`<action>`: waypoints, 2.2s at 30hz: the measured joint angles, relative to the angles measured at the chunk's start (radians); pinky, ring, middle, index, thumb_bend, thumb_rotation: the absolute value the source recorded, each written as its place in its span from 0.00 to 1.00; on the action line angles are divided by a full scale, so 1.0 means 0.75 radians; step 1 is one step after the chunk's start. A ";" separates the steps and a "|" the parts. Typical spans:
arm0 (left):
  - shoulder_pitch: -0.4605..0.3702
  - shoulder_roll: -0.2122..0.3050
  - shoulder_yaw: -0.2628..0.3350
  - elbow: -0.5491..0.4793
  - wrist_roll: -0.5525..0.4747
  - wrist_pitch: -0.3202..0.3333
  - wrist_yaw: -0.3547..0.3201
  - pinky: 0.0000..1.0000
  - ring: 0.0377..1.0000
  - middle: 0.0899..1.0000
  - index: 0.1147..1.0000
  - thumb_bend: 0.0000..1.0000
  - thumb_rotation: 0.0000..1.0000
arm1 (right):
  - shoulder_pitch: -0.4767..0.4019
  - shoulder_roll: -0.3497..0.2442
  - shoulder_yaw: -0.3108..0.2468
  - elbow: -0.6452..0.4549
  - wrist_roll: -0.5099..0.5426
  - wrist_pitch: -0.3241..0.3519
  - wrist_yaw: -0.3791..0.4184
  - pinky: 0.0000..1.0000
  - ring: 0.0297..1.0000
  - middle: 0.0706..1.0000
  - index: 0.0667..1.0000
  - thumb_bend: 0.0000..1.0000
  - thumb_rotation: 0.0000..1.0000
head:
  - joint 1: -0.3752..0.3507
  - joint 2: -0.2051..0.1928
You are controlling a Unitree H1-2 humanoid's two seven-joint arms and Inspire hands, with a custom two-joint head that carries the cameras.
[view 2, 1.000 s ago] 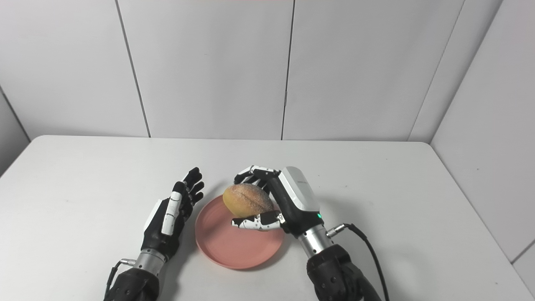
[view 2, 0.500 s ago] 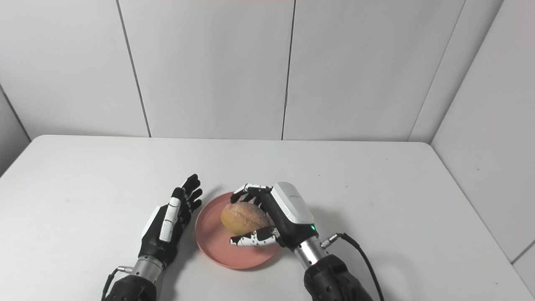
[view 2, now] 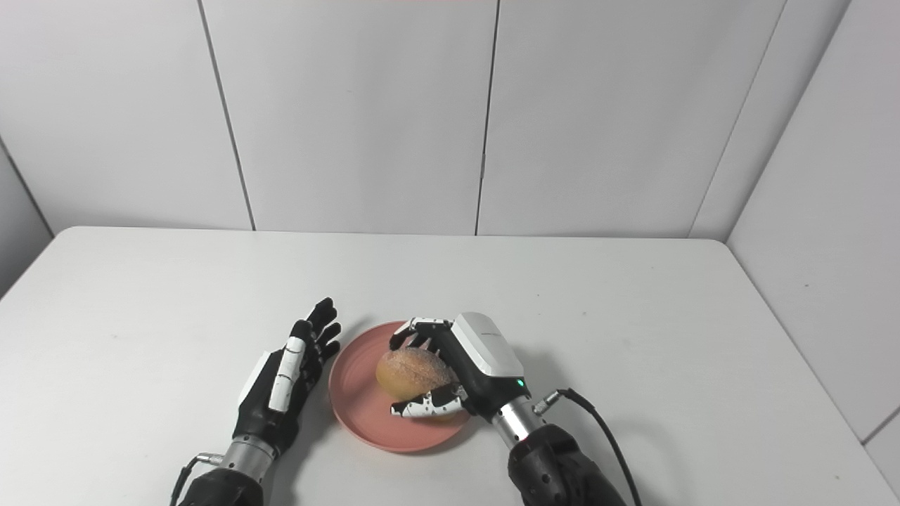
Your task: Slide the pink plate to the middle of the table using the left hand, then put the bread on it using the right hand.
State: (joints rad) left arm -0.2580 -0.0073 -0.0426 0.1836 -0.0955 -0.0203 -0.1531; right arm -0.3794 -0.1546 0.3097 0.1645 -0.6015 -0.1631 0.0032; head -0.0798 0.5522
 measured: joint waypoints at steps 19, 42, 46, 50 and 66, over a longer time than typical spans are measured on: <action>0.001 -0.012 0.000 -0.002 -0.001 0.002 0.005 0.96 0.97 0.98 0.91 0.72 0.96 | -0.054 -0.003 0.051 0.091 -0.112 -0.015 -0.033 0.45 0.41 0.47 0.49 0.51 0.00 | -0.002 0.025; -0.002 -0.010 0.010 -0.001 -0.015 0.002 0.018 0.93 0.94 0.94 0.89 0.71 0.95 | -0.054 -0.072 0.143 0.058 -0.246 -0.042 -0.037 0.90 0.97 1.00 0.90 0.64 0.62 | -0.043 0.047; -0.004 -0.007 0.012 0.002 -0.020 0.001 0.015 0.93 0.94 0.94 0.89 0.71 0.94 | -0.054 -0.076 0.145 0.062 -0.246 -0.065 -0.048 0.94 0.99 1.00 0.91 0.64 0.66 | -0.045 0.047; -0.005 -0.007 0.015 0.004 -0.021 0.001 0.009 0.94 0.95 0.94 0.88 0.70 0.94 | -0.054 -0.076 0.146 0.069 -0.242 -0.085 -0.048 0.95 0.99 1.00 0.91 0.67 0.67 | -0.051 0.047; -0.006 -0.006 0.015 0.007 -0.018 -0.003 0.005 0.97 0.97 0.95 0.89 0.70 0.95 | -0.016 -0.047 0.005 -0.084 -0.083 -0.081 -0.043 0.97 0.99 1.00 0.99 0.64 0.81 | -0.047 0.047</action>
State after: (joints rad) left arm -0.2628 -0.0121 -0.0310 0.1891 -0.1092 -0.0224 -0.1496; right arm -0.3914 -0.1896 0.3131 0.1018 -0.6641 -0.2235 -0.0294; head -0.1150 0.5875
